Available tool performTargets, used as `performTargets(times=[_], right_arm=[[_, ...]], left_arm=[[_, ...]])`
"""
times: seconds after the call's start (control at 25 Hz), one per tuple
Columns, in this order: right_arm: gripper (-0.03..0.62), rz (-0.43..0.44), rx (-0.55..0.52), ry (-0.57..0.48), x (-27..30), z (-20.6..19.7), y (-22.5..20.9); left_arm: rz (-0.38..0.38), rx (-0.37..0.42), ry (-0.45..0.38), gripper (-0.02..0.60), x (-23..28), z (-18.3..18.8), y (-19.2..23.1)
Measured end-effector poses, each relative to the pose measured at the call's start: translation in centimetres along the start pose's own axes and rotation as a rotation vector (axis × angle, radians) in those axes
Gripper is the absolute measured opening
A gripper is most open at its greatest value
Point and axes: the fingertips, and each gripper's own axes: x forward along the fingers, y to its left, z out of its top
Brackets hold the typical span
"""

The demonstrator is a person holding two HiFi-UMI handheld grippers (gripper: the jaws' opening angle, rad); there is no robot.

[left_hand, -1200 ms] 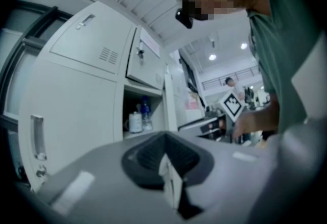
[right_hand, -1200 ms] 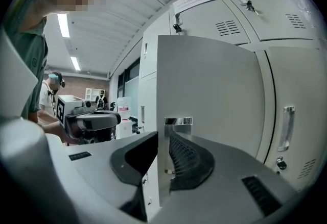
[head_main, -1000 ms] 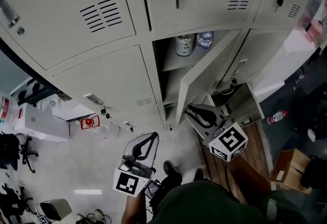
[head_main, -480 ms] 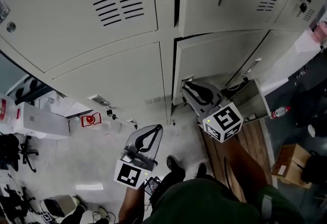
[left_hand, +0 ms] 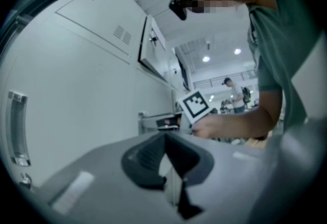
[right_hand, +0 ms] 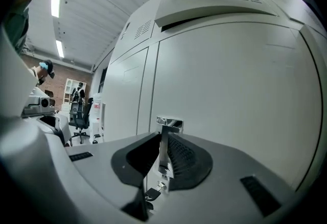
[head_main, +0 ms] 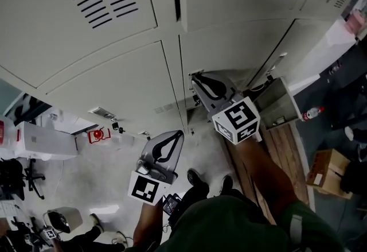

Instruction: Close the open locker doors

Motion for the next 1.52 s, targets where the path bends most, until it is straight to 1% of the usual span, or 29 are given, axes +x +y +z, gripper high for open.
performTargets(times=[0.12, 0.24, 0.36, 0.52, 0.76, 1.0, 1.08, 1.2, 1.36, 1.44, 1.52], right_arm=[[0.048, 0.002, 0.02, -0.005, -1.0, 0.0, 0.0], [0.048, 0.01, 0.022, -0.019, -3.5, 0.1, -0.2], [0.048, 0.014, 0.023, -0.022, -7.1, -0.5, -0.9], [0.048, -0.005, 0.033, -0.003, -13.3, -3.1, -3.0], [0.048, -0.045, 0.072, 0.044, -22.1, -8.5, -6.2], [0.048, -0.042, 0.097, 0.076, -28.6, -14.0, -7.7], [0.048, -0.025, 0.1, 0.074, -30.1, -15.9, -7.8], [0.048, 0.031, 0.099, 0.071, -31.6, -19.2, -7.3], [0.048, 0.087, 0.101, 0.145, -32.8, -25.7, -6.5], [0.048, 0.115, 0.106, 0.174, -33.0, -28.9, -6.0], [0.048, 0.139, 0.122, 0.197, -32.9, -31.7, -5.4]], left_arm=[[-0.014, 0.001, 0.005, 0.002, 0.7, 0.1, -1.0], [-0.022, -0.006, 0.002, 0.002, 1.7, 0.2, -2.5], [-0.042, -0.004, 0.003, 0.002, 3.1, 0.0, -4.8], [-0.065, -0.001, -0.009, 0.002, 5.3, -0.6, -8.7], [-0.068, -0.014, 0.001, 0.002, 8.1, -2.7, -14.5], [-0.059, -0.038, 0.019, 0.002, 10.9, -6.3, -19.8], [-0.054, -0.051, 0.03, 0.002, 11.5, -7.8, -21.3], [-0.046, -0.065, 0.047, 0.002, 12.2, -10.4, -23.0], [-0.037, -0.067, 0.069, 0.002, 13.0, -14.1, -24.5], [-0.038, -0.052, 0.082, 0.002, 13.1, -15.8, -24.9], [-0.059, 0.006, 0.124, 0.002, 13.1, -17.8, -25.5]])
